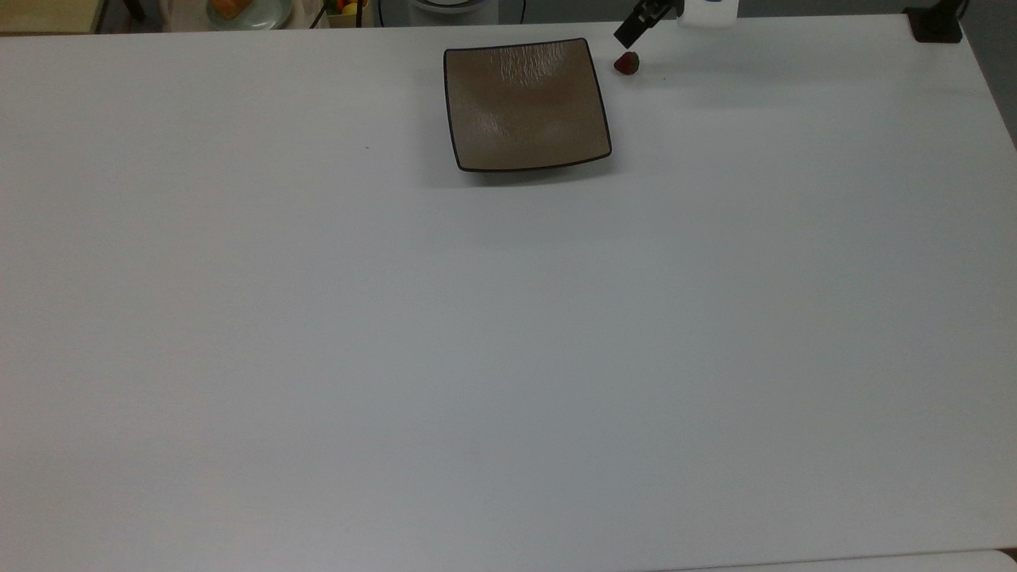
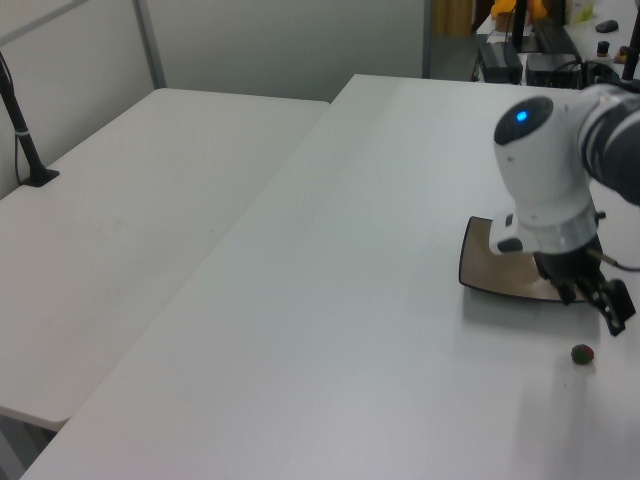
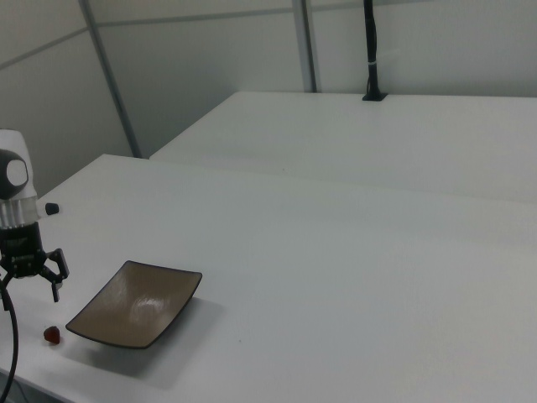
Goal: Strawberries on a ceramic plate
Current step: 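Lower the gripper over the strawberry and close on it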
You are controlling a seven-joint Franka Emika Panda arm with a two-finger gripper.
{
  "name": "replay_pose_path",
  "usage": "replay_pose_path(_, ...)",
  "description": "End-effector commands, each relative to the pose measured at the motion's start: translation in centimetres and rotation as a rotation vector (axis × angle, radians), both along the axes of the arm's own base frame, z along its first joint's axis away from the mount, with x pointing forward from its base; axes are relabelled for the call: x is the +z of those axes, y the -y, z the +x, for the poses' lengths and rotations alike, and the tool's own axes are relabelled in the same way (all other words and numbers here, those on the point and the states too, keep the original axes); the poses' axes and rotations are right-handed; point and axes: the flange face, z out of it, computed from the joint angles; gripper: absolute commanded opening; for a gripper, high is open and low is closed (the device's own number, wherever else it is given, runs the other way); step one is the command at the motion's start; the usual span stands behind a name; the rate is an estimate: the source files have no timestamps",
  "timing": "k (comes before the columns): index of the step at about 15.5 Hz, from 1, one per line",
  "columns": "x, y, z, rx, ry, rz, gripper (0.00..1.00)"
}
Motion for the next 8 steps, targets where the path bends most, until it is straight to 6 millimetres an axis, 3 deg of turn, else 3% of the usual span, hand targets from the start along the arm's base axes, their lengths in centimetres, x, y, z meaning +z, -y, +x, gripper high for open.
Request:
replay_pose_path(1,-1.8,-1.0,-1.3,0.017,0.056,-0.011,1.0)
replay_pose_path(4,-4.0,-1.6,-1.5,0.047,0.07,-0.015,1.0)
replay_pose_path(8,-5.4,-1.6,-1.4,0.067,0.068,-0.028,1.0)
